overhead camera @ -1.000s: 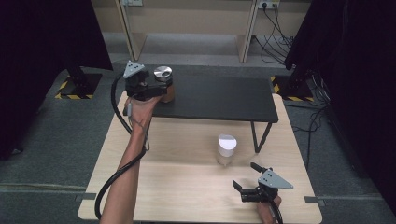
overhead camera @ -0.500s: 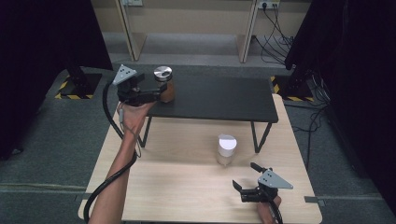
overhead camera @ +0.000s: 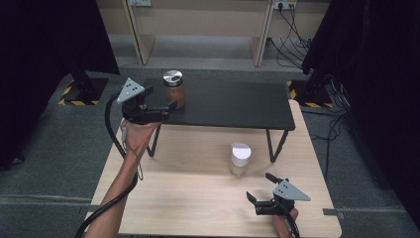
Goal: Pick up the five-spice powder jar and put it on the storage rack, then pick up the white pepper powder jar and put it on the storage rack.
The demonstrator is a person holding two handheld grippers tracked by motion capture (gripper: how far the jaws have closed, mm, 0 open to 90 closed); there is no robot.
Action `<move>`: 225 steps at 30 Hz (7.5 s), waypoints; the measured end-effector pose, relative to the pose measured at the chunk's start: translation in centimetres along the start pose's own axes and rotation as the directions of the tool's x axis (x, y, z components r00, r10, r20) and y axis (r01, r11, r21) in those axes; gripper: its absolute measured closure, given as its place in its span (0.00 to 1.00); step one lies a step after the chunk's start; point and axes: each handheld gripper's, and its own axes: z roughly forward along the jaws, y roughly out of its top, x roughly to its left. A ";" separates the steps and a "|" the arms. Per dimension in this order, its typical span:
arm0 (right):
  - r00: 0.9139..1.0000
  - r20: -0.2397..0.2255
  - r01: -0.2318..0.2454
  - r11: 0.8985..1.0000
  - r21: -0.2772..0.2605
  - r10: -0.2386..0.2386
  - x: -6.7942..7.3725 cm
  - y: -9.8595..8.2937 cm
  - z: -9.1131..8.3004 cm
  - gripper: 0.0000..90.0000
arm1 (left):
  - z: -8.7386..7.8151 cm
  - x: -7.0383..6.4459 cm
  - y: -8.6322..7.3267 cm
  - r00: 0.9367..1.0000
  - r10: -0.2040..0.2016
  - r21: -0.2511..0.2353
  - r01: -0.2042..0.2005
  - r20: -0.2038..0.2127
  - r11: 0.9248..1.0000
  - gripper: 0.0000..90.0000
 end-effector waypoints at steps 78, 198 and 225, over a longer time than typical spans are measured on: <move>1.000 0.008 0.009 1.000 -0.001 -0.009 0.2 0.0 -0.1 0.01 | -6.6 -3.6 -23.6 0.995 -0.022 0.044 0.018 0.097 0.999 0.02; 0.990 0.132 -0.047 0.998 -0.052 0.053 1.4 3.5 9.2 0.27 | -6.1 -3.5 -23.2 0.992 -0.018 0.076 0.008 0.124 0.997 0.00; 0.990 0.130 -0.043 0.998 -0.053 0.049 1.7 4.5 7.9 0.34 | -6.1 -3.5 -23.2 0.992 -0.021 0.078 0.011 0.125 0.997 0.01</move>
